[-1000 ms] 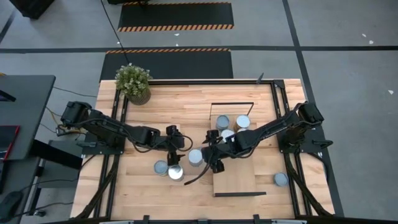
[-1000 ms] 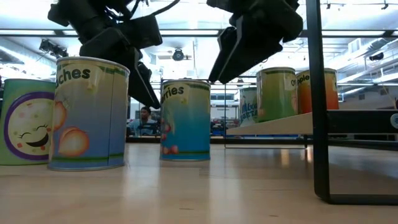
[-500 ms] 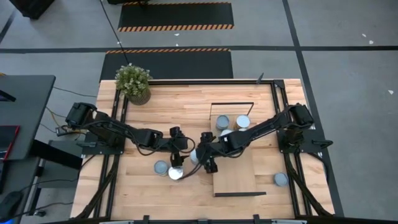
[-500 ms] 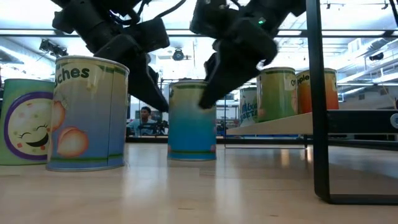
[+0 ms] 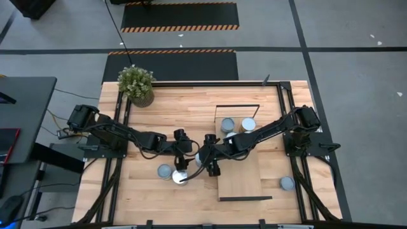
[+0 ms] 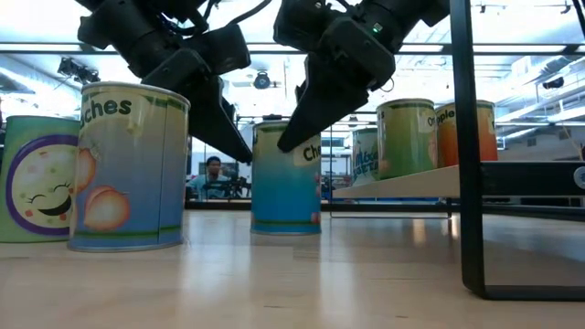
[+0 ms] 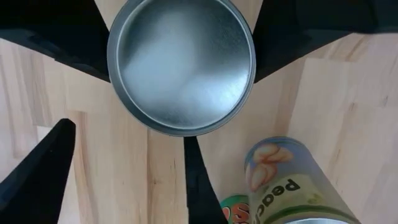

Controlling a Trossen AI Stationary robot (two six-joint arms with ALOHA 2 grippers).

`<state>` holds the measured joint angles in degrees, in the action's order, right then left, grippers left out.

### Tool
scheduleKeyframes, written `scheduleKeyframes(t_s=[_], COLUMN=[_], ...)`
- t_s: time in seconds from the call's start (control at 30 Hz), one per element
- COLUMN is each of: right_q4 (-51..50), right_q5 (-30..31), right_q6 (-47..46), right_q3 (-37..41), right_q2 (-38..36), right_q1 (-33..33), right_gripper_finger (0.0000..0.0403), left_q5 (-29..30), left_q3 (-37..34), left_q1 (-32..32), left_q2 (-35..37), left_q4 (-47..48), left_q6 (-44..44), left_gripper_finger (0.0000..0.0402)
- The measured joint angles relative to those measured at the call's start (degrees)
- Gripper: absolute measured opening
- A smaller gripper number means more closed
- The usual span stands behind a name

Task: Pick and place cans onto a shelf
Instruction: Put the canned cherries can on the shelf

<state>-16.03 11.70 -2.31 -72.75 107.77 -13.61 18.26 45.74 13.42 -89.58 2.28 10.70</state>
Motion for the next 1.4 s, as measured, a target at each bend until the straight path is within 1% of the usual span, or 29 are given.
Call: scheduleKeyframes(t_s=[0.1, 0.17, 0.27, 0.43, 0.53, 0.67, 0.77, 0.83, 0.97, 1.13, 1.3, 1.4], right_q4=[-0.85, -2.58, -6.02, -12.51, -15.01, -21.12, -25.46, -26.77, -28.15, -31.32, -34.46, -37.75], right_q5=[0.0, 0.1, 0.57, 0.76, 0.91, 2.72, 3.64, 4.43, 6.43, 7.09, 10.79, 14.86], right_q6=[-0.08, -0.06, 0.28, 0.98, 0.06, -4.96, -10.2, -13.77, -20.69, -30.01, -37.9, -41.72], right_q3=[-0.36, -1.44, -4.55, -7.88, -8.07, -8.02, -7.98, -6.84, -3.12, -0.56, 0.24, 0.28], right_q2=[-0.23, -0.82, -2.59, -5.83, -8.93, -11.29, -12.43, -12.75, -13.34, -13.72, -14.29, -14.54], right_q1=[0.0, -0.19, -0.83, -2.65, -4.3, -6.98, -9.34, -11.04, -14.43, -17.63, -21.19, -24.05], right_gripper_finger=[0.0332, 0.0335, 0.034, 0.0338, 0.0338, 0.0338, 0.0338, 0.0338, 0.0338, 0.0338, 0.0338, 0.0338], left_q5=[-1.39, -2.54, -6.96, -7.59, -7.84, -9.4, -11.44, -11.58, -11.54, -11.75, -11.74, -11.71], left_q3=[0.0, -0.13, 0.02, -0.4, -2.7, -7.39, -9.72, -10.42, -10.64, -10.62, -10.62, -10.62], left_q1=[-0.06, -0.72, -2.48, -3.03, -2.75, -2.28, -2.31, -2.28, -2.33, -2.28, -2.22, -2.22], left_q2=[0.56, 3.29, 7.99, 13.02, 13.92, 13.99, 13.99, 14.37, 15.05, 15.45, 15.43, 15.43], left_q4=[1.68, 4.6, 6.64, 7.13, 4.44, -3.27, -7.14, -8.46, -9.17, -9.16, -8.92, -8.92], left_q6=[-1.14, -2.19, -3.44, -3.89, -3.9, -3.65, -3.52, -3.59, -3.89, -3.82, -2.5, -2.36], left_gripper_finger=[0.0386, 0.0381, 0.0367, 0.0345, 0.0337, 0.0331, 0.0326, 0.0324, 0.0318, 0.0314, 0.0313, 0.0313])
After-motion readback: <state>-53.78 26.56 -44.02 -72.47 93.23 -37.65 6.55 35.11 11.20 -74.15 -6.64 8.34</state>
